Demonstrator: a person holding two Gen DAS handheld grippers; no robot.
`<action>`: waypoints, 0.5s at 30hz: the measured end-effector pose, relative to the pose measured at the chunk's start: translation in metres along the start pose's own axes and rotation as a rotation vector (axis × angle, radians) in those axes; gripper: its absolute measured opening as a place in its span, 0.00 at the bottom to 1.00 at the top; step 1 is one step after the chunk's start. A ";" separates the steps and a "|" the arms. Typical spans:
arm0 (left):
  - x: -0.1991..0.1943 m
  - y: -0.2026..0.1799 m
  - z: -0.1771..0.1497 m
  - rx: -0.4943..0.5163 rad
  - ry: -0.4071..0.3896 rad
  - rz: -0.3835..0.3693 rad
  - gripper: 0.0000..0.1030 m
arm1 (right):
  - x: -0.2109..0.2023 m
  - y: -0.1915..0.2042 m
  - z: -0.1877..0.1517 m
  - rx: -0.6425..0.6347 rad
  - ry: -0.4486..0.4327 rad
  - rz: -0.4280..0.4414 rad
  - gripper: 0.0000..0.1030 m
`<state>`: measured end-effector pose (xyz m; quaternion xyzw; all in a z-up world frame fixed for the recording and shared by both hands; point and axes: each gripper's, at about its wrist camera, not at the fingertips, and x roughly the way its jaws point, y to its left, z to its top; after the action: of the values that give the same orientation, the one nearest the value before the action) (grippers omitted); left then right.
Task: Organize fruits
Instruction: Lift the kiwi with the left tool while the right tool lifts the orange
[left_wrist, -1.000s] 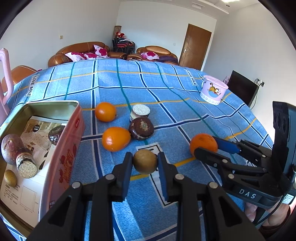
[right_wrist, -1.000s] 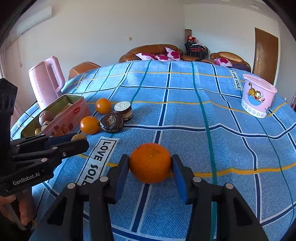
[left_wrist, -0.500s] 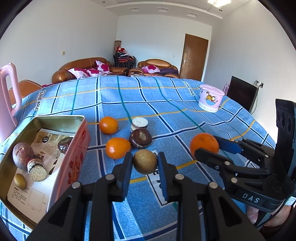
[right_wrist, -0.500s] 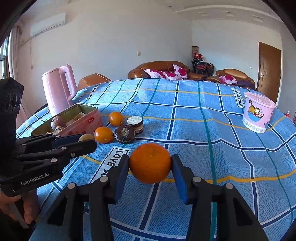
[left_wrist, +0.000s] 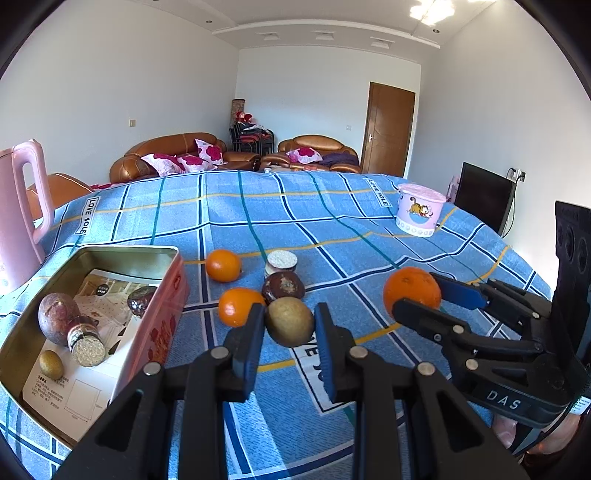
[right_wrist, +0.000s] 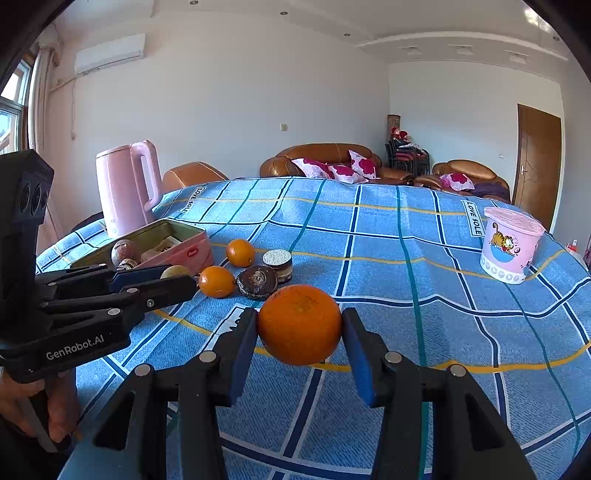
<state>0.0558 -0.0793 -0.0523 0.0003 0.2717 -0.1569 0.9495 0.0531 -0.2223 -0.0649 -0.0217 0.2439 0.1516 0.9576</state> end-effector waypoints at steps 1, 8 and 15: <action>-0.001 -0.001 0.000 0.004 -0.006 0.003 0.28 | -0.001 0.001 0.000 -0.002 -0.005 -0.001 0.47; -0.005 -0.003 -0.001 0.015 -0.028 0.011 0.28 | -0.007 0.003 -0.002 -0.015 -0.047 -0.007 0.47; -0.010 -0.003 -0.002 0.015 -0.052 0.018 0.28 | -0.013 0.004 -0.003 -0.024 -0.081 -0.012 0.47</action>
<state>0.0457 -0.0794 -0.0489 0.0056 0.2458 -0.1501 0.9576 0.0401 -0.2227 -0.0613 -0.0288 0.2031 0.1495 0.9673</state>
